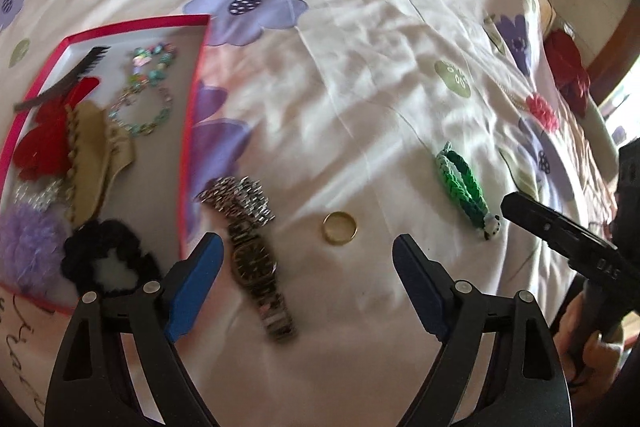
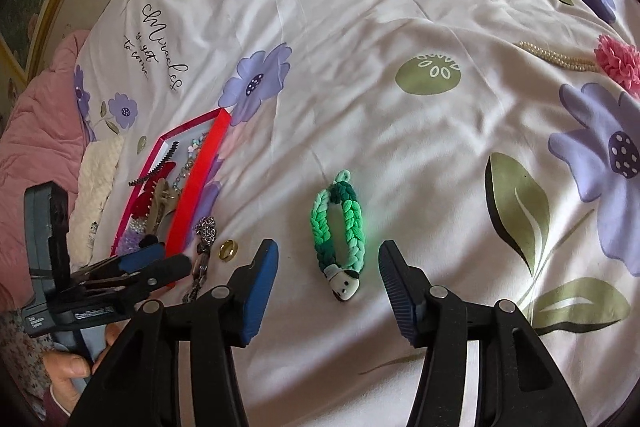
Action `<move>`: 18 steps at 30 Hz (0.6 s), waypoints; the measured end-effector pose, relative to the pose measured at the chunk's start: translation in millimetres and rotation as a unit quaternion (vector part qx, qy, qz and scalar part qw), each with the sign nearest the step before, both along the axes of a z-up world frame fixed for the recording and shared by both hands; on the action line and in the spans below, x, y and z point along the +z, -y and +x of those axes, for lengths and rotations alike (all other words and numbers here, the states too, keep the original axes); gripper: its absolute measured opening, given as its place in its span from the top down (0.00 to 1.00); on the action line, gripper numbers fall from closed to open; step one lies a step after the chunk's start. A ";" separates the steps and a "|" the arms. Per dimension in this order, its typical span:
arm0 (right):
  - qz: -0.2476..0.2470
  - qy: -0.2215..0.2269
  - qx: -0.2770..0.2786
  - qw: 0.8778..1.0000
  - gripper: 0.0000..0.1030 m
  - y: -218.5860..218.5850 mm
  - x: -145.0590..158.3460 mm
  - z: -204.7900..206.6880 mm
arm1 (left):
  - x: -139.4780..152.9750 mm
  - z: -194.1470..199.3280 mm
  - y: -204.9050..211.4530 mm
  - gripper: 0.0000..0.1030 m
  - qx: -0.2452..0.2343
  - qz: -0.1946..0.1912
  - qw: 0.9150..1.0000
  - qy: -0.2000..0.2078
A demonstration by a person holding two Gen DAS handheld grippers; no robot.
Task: Organize jewelry
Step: 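Grasp the gold ring with left tool while right tool grasps green braided hair tie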
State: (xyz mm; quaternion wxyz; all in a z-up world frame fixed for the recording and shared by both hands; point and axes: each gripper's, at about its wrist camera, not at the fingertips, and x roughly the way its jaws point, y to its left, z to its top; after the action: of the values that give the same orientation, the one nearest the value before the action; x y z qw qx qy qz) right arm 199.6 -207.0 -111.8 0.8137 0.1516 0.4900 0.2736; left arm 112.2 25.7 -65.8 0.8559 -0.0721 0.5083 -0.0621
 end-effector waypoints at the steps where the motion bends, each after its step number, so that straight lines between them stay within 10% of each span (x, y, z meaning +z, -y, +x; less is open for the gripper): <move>1: -0.002 0.002 0.001 1.000 0.47 -0.7 0.4 0.3 | -1.9 2.8 3.1 0.21 -0.005 0.004 1.000 -0.002; 13: -0.028 -0.004 0.022 0.999 0.47 -10.5 -12.0 4.7 | -29.3 20.5 18.7 0.52 -0.040 0.003 0.999 -0.027; 18: -0.048 0.002 0.034 0.998 0.47 -20.3 -16.5 10.0 | -27.8 20.9 19.7 0.79 -0.053 -0.006 0.998 -0.019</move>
State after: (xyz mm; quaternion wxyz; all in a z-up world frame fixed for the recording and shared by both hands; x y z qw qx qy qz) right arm 209.5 -186.7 -128.3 0.8112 0.0952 0.5059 0.2775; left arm 133.1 6.0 -93.6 0.8410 -0.0515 0.5275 -0.1091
